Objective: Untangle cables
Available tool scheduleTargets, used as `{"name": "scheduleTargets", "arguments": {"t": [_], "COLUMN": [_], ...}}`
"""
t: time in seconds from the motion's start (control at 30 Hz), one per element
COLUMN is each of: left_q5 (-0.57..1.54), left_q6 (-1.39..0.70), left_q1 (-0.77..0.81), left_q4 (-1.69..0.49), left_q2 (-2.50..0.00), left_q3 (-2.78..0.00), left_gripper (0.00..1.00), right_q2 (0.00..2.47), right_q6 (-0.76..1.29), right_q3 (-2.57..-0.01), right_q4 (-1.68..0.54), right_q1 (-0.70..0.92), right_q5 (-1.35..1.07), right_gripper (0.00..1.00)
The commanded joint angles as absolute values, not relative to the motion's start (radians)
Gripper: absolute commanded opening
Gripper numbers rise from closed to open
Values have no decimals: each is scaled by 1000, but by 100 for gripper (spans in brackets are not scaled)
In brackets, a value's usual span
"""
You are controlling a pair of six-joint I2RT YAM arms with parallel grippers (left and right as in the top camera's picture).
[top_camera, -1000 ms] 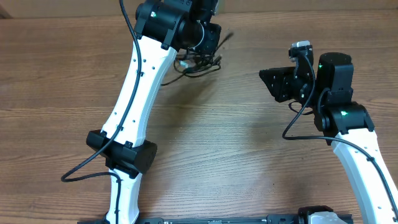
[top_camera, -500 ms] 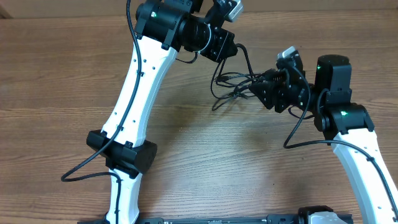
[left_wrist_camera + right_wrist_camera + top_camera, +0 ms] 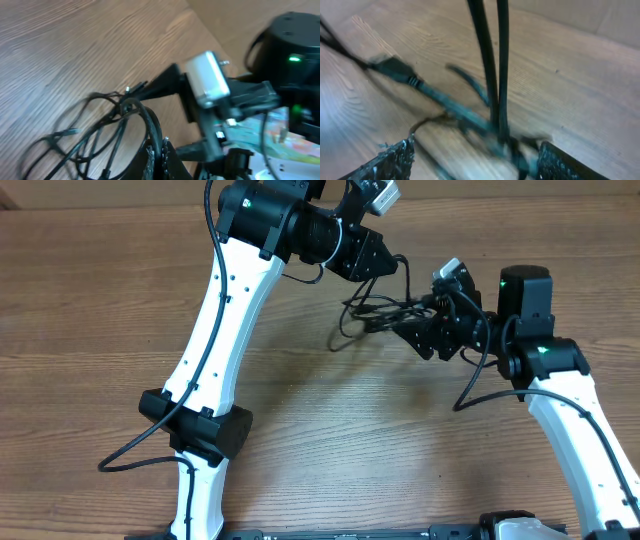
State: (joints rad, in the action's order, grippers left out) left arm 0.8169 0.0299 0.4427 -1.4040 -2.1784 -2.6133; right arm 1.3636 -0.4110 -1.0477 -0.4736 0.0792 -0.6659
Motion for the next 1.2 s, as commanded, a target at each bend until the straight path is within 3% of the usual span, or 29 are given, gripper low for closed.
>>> {"name": "scheduleTargets", "arguments": {"t": [0.0, 0.37, 0.63, 0.83, 1.17], "left_q5": [920, 950, 639, 680, 802], "left_q6": [-7, -128, -163, -224, -532], "left_q1": [438, 442, 442, 444, 506], "left_q4": [-1380, -1373, -1377, -1372, -1283], "left_q2": [-2137, -2137, -2137, -2138, -2137], "left_q3": [-2641, -2640, -2640, -2640, -2640], "left_gripper": [4, 4, 4, 4, 4], "right_q2": [1383, 1385, 1384, 1385, 1399], "right_q6": [-455, -446, -366, -367, -367], "right_q3": [-1060, -1060, -1060, -1060, -1060], "right_q4": [-437, -361, -358, -323, -289], "right_q1": [78, 78, 78, 78, 79], "right_q5": [-675, -677, -710, -709, -709], "right_gripper": [77, 76, 76, 78, 78]}}
